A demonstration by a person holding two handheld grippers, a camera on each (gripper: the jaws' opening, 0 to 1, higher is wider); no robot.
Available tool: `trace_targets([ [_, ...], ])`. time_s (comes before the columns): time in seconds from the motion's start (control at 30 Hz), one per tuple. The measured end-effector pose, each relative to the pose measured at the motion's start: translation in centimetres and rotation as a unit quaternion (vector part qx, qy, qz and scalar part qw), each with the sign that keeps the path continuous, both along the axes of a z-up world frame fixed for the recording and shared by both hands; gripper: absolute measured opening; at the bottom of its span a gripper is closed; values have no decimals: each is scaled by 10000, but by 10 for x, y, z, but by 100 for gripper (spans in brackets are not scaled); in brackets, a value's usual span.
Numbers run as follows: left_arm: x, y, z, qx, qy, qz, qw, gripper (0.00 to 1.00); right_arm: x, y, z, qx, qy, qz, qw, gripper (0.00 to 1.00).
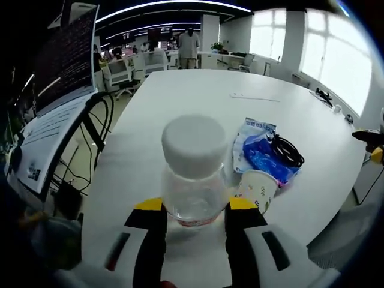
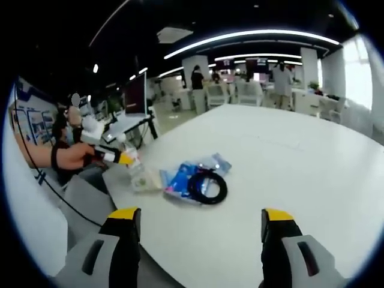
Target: Arrange the tabletop items into an orderly group along one side of the table until the central work area is clear of visible clutter.
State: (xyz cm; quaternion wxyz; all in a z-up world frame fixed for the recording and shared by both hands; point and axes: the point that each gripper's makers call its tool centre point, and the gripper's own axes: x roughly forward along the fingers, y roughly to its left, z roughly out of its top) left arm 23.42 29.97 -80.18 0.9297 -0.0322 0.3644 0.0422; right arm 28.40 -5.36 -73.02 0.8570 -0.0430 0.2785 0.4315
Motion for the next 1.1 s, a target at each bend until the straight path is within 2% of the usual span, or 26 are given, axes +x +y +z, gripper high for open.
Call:
trace_targets([
  [0.4,-2,-1,2,5,-109,32,9999,36,-4,2,-1,-3,56,59,10000,84],
  [0.5,0,-3,2,-305,-223,107,9992,38,-5,2,-2,-3,55,59,10000,83],
  [0.77,2,-5,1,-357,-303,174,9988,44,-7,-1,-4,-12,96,13,10000,83],
  [1.1,-1,0,-1,-398,-446,278,9978,46,-13,1,-2,-30,135,-8,9999,83],
])
